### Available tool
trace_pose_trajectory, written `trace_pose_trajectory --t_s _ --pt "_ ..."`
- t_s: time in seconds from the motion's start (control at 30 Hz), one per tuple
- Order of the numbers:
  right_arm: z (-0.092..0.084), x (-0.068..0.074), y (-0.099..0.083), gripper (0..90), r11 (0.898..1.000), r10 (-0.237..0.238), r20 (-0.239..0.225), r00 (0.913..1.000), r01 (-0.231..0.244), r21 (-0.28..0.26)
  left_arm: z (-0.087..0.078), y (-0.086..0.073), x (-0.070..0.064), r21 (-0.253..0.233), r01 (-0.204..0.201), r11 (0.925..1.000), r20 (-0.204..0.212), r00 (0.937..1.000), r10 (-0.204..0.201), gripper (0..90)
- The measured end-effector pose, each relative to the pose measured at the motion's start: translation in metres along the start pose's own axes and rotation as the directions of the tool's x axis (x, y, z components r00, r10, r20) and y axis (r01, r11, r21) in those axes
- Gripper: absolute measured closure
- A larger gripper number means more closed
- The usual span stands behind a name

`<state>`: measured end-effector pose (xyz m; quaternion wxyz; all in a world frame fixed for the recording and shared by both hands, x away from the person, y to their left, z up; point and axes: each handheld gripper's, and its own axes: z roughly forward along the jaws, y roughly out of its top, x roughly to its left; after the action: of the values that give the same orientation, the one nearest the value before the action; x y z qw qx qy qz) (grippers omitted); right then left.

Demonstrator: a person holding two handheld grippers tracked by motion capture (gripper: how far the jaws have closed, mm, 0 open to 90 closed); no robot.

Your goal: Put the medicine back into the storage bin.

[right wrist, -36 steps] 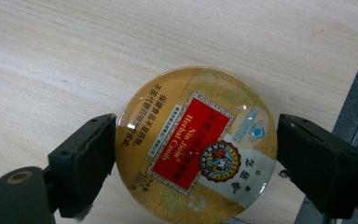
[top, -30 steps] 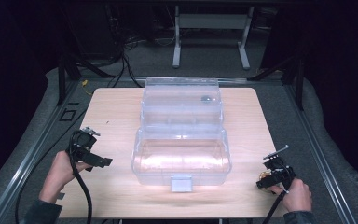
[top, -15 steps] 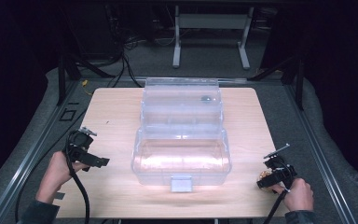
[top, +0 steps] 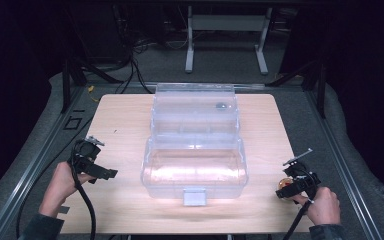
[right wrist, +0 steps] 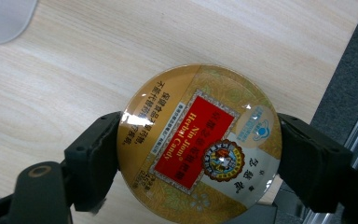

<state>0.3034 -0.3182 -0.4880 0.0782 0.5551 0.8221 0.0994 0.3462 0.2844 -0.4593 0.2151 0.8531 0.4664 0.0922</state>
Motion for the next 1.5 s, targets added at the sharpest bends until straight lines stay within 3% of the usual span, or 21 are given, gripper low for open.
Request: trace_pose_trajectory --t_s 0.03,0.07,0.1,0.13,0.17,0.2,0.23,0.27,0.3,0.37,0.4,0.43,0.47,0.5,0.57,0.63,0.83,0.97,1.5 --pt "-0.001 0.002 0.001 19.8 1.0 -0.005 0.024 0.9997 0.005 0.005 0.001 -0.001 0.0 0.0 -0.004 1.0 0.0 1.0 0.004 0.0" --pt "-0.003 0.002 0.002 19.8 1.0 -0.016 -0.018 0.9997 0.016 0.008 0.001 -0.001 0.001 -0.002 -0.003 1.0 0.0 1.0 0.003 0.0" --pt "-0.004 0.003 0.003 19.8 1.0 -0.019 -0.008 0.9998 0.019 0.006 0.001 -0.002 0.001 -0.001 -0.003 1.0 0.001 1.0 0.003 0.0" --pt "-0.006 0.005 0.004 19.8 1.0 -0.027 0.04 0.9988 0.027 0.008 0.002 -0.002 0.002 0.0 -0.002 1.0 0.002 1.0 0.002 0.0" --pt "-0.007 0.005 0.006 19.8 0.999 -0.032 0.018 0.9993 0.032 0.004 0.002 -0.002 0.002 0.0 -0.002 1.0 0.002 1.0 0.002 0.0" --pt "-0.009 0.007 0.007 19.8 0.999 -0.035 0.049 0.9982 0.034 0.01 0.003 -0.002 0.003 0.001 -0.004 1.0 0.002 1.0 0.004 0.0" --pt "-0.01 0.007 0.008 19.8 0.999 -0.035 0.012 0.9993 0.035 0.0 0.003 -0.003 0.003 0.004 -0.007 1.0 -0.002 1.0 0.007 0.0" --pt "-0.011 0.008 0.009 19.8 0.999 -0.041 0.022 0.9989 0.041 0.001 0.003 -0.003 0.003 0.011 -0.009 0.9999 0.002 1.0 0.009 0.0" --pt "-0.013 0.009 0.011 19.8 0.999 -0.048 0.002 0.9988 0.048 0.0 0.004 -0.002 0.003 0.012 -0.01 0.9999 0.002 1.0 0.01 0.0" --pt "-0.017 0.012 0.014 19.8 0.998 -0.059 0.047 0.9972 0.059 0.007 0.004 -0.002 0.003 0.012 -0.008 0.9999 0.0 1.0 0.008 0.0" --pt "-0.018 0.012 0.015 19.8 0.998 -0.063 0.007 0.998 0.063 -0.001 0.003 -0.002 0.004 0.012 -0.009 0.9999 0.001 1.0 0.009 0.0" --pt "-0.021 0.015 0.017 19.8 0.998 -0.068 0.052 0.9963 0.068 0.003 0.003 -0.002 0.004 0.011 -0.009 0.9999 -0.001 1.0 0.009 0.0" --pt "-0.024 0.015 0.019 19.8 0.997 -0.075 0.029 0.9968 0.075 -0.003 0.003 -0.002 0.004 0.012 -0.008 0.9999 -0.001 1.0 0.008 0.0" --pt "-0.026 0.017 0.021 19.8 0.997 -0.08 0.055 0.9953 0.08 0.0 0.003 -0.002 0.004 0.013 -0.01 0.9999 -0.001 0.9999 0.01 0.0" --pt "-0.031 0.017 0.025 19.8 0.996 -0.092 0.005 0.9957 0.092 -0.008 0.003 -0.002 0.004 0.016 -0.013 0.9998 -0.002 0.9999 0.013 0.0" --pt "-0.036 0.021 0.028 19.8 0.994 -0.104 0.036 0.9939 0.104 -0.008 0.003 -0.002 0.005 0.013 -0.01 0.9999 -0.003 0.9999 0.01 0.0" --pt "-0.051 0.027 0.039 19.8 0.99 -0.138 0.049 0.9892 0.139 -0.011 0.004 -0.002 0.005 0.022 -0.017 0.9996 -0.005 0.9998 0.017 0.0" --pt "-0.058 0.031 0.045 19.8 0.988 -0.155 0.029 0.9875 0.156 -0.016 0.004 -0.001 0.004 0.022 -0.02 0.9996 -0.002 0.9998 0.02 0.2" --pt "-0.084 0.048 0.068 19.9 0.975 -0.219 0.035 0.975 0.22 -0.03 0.006 0.001 0.001 0.031 -0.039 0.9988 0.003 0.9993 0.039 0.3"
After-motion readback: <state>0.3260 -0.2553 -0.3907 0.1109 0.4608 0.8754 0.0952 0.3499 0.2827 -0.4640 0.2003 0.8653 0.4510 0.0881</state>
